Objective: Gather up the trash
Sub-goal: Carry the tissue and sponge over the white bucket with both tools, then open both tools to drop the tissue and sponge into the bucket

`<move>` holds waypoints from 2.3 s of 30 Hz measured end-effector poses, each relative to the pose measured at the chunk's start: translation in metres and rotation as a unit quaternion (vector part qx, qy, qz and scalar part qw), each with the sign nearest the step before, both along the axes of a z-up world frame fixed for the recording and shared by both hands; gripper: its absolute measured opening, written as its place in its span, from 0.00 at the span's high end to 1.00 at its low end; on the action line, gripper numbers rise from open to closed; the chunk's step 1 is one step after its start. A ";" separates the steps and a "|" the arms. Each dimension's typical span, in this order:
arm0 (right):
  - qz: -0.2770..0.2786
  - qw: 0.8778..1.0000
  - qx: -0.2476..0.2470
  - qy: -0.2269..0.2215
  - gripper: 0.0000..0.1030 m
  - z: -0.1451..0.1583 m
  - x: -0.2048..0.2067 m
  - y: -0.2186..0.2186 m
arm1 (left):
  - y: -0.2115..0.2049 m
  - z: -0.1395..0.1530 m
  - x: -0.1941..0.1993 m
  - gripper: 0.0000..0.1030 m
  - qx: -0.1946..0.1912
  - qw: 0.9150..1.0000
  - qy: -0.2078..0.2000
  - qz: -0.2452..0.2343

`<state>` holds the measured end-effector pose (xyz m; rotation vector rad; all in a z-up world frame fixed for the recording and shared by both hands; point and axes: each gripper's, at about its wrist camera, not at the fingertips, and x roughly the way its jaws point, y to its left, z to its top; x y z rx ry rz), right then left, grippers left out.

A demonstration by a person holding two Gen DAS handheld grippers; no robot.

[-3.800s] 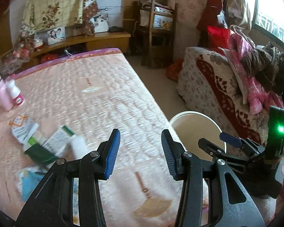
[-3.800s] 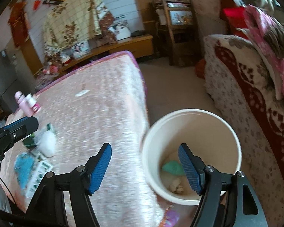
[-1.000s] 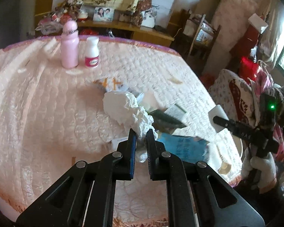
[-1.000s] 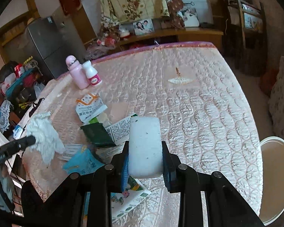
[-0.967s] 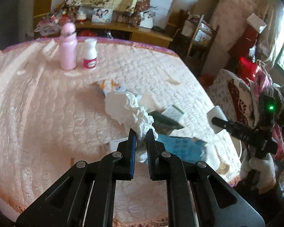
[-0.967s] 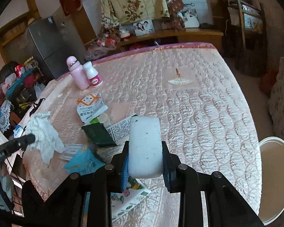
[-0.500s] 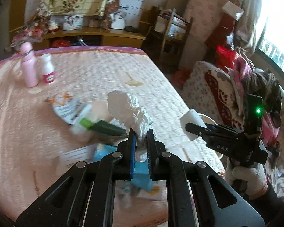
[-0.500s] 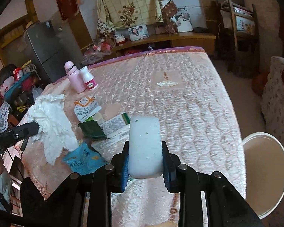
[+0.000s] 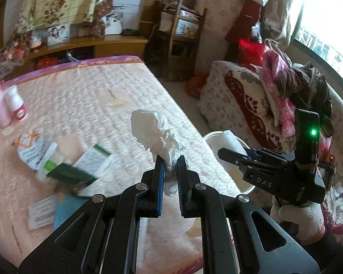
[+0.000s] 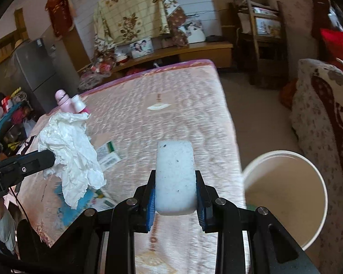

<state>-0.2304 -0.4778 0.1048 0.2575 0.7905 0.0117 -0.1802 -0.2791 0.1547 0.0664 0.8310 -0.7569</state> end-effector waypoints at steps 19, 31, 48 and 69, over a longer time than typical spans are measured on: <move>-0.113 0.993 0.004 0.029 0.73 -0.021 -0.053 -0.114 | -0.135 -0.019 -0.017 0.92 0.012 0.996 0.016 -0.084; -0.159 0.986 0.022 0.054 0.73 -0.050 -0.062 -0.162 | -0.187 -0.049 -0.021 0.92 0.026 0.994 0.035 -0.103; -0.193 0.978 0.025 0.074 0.66 -0.077 -0.060 -0.180 | -0.213 -0.077 -0.020 0.90 0.043 0.992 0.048 -0.108; -0.189 0.979 0.019 0.069 0.48 -0.074 -0.058 -0.170 | -0.181 -0.071 -0.017 0.71 0.033 0.996 0.042 -0.070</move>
